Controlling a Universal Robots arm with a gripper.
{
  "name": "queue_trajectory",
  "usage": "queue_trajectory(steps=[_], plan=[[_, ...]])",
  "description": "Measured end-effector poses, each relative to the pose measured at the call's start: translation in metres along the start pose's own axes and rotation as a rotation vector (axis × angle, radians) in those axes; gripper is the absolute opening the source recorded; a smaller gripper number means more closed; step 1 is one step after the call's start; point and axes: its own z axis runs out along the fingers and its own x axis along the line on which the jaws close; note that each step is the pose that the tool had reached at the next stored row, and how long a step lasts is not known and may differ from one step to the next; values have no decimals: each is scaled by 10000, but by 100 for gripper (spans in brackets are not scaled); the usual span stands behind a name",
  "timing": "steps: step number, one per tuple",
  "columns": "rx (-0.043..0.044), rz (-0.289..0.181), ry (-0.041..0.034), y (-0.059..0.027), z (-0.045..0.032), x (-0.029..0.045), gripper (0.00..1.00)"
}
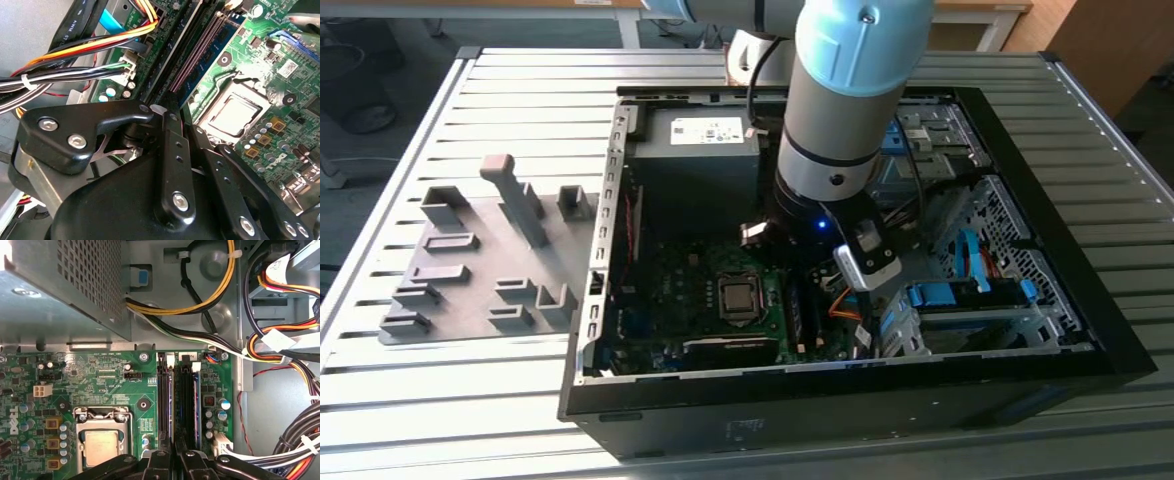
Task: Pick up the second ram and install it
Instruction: 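Insert the second ram into the second slot, then press down the second ram until it locks into place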
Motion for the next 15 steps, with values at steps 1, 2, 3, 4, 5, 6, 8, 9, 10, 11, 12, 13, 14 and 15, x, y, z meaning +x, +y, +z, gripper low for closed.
queue_trajectory(steps=[1, 2, 3, 4, 5, 6, 8, 9, 10, 11, 12, 13, 14, 15], plan=[[-17, 0, -1, 1, 1, 0, 14], [-19, 0, -1, 1, 1, 0, 14], [-21, 0, -1, 1, 1, 0, 14], [-23, 0, -1, 1, 2, 0, 14], [-24, 0, -1, 1, 2, 0, 14], [-23, 0, -1, 1, 2, 0, 14], [-25, 0, -1, 1, 2, 0, 14], [-25, 0, 0, 1, 2, 0, 14], [-25, 0, -1, 0, 1, 0, 14], [-25, 0, 0, 0, 1, 0, 14], [-28, 0, -1, 0, 0, 0, 14], [-26, 0, 0, 0, -9, 0, 14], [-25, 0, 0, 0, -22, 0, 14], [-25, 0, 0, 1, -37, 0, 14]])
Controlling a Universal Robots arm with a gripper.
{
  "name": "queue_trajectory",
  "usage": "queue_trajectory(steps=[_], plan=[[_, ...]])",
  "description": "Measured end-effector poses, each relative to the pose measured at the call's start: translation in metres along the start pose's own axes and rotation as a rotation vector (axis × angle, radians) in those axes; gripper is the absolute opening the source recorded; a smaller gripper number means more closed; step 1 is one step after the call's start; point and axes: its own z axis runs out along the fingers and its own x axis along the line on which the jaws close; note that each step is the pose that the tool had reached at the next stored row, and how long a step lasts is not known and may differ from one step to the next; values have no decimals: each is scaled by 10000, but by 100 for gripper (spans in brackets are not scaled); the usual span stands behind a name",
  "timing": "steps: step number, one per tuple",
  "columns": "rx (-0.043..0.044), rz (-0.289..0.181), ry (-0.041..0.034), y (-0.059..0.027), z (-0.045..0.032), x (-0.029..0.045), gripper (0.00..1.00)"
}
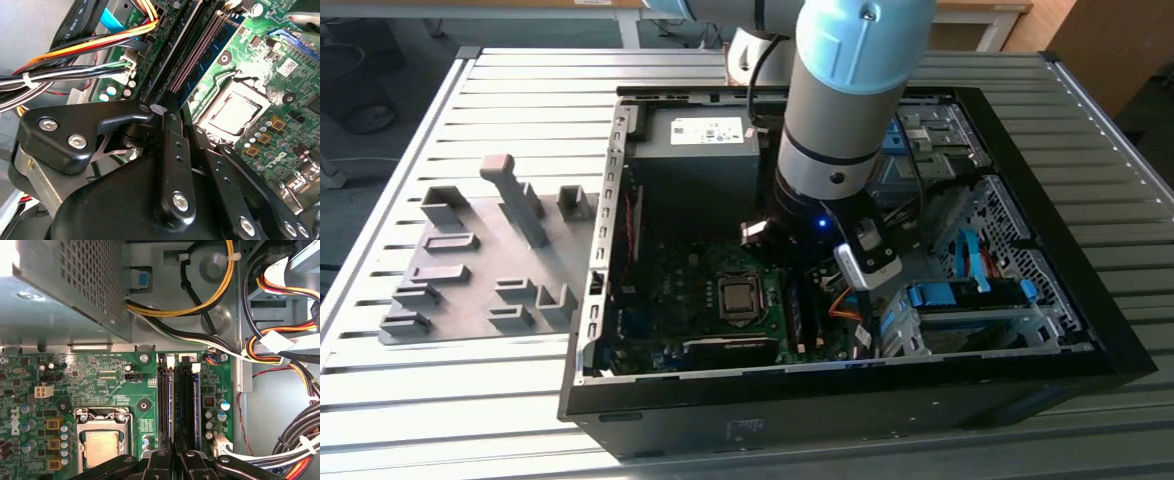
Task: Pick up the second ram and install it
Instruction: 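Press down the second ram until it locks into place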
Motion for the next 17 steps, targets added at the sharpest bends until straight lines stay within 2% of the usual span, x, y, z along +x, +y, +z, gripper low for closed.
queue_trajectory(steps=[6, 17], plan=[[-1, -80, 0, 1, 5, -13, 14], [4, -119, 12, -1, 64, -15, 14]])
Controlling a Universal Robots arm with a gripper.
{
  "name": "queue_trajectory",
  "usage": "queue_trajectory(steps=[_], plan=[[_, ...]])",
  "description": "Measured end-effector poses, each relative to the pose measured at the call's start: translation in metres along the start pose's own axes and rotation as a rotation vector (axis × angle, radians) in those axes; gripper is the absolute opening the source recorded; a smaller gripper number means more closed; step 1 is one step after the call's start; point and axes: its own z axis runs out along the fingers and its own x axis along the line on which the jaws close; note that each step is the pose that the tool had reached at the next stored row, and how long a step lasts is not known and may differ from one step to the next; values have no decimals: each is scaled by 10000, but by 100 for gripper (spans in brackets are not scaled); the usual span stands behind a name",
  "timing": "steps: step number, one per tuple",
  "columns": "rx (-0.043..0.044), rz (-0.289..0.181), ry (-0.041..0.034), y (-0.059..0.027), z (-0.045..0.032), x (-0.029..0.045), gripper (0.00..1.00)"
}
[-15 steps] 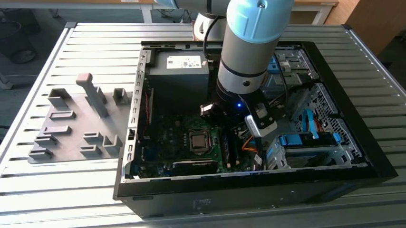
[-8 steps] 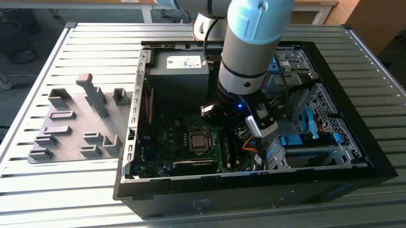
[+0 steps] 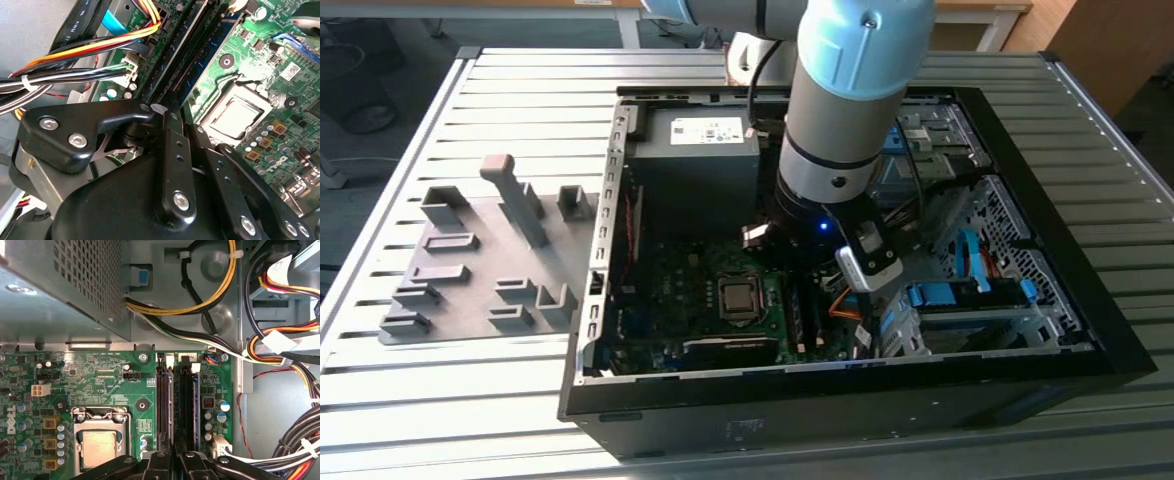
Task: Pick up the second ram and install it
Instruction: 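Press down the second ram until it locks into place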
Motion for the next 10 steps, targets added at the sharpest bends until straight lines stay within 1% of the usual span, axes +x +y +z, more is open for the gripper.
queue_trajectory(steps=[3, 10], plan=[[-5, -1, 24, 1, 20, -1, 14], [-1, 0, 28, 0, 19, -1, 14]])
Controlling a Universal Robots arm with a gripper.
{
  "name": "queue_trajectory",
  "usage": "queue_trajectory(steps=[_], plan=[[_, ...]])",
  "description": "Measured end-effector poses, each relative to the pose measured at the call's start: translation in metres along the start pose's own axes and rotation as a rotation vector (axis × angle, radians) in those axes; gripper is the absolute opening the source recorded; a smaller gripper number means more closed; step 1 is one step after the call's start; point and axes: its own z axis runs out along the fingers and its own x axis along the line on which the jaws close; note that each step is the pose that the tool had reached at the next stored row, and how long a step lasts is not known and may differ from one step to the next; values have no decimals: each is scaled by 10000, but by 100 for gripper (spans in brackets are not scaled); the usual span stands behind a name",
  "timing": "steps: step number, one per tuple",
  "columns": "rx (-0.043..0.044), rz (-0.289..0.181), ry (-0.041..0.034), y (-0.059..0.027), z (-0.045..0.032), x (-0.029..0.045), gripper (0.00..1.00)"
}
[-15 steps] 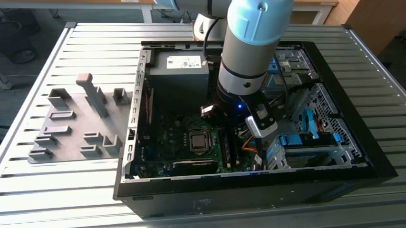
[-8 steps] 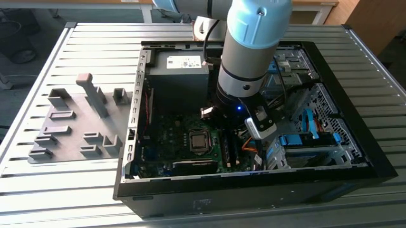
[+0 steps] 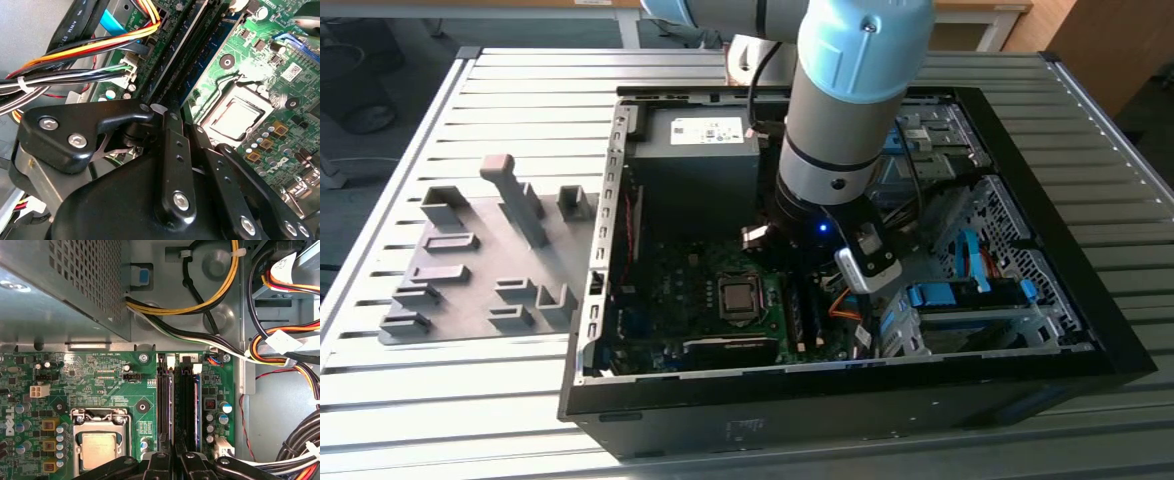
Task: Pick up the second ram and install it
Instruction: 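Press down the second ram until it locks into place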
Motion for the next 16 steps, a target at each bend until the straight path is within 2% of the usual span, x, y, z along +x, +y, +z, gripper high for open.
queue_trajectory(steps=[5, 6, 7, 8, 16], plan=[[-2, 0, 2, 0, 1, 0, 15], [-1, 0, 2, 0, 1, 0, 21], [-1, 0, 1, 0, -1, 0, 21], [0, 0, 2, 0, -14, 0, 27], [-1, 0, 12, 4, -302, 6, 27]])
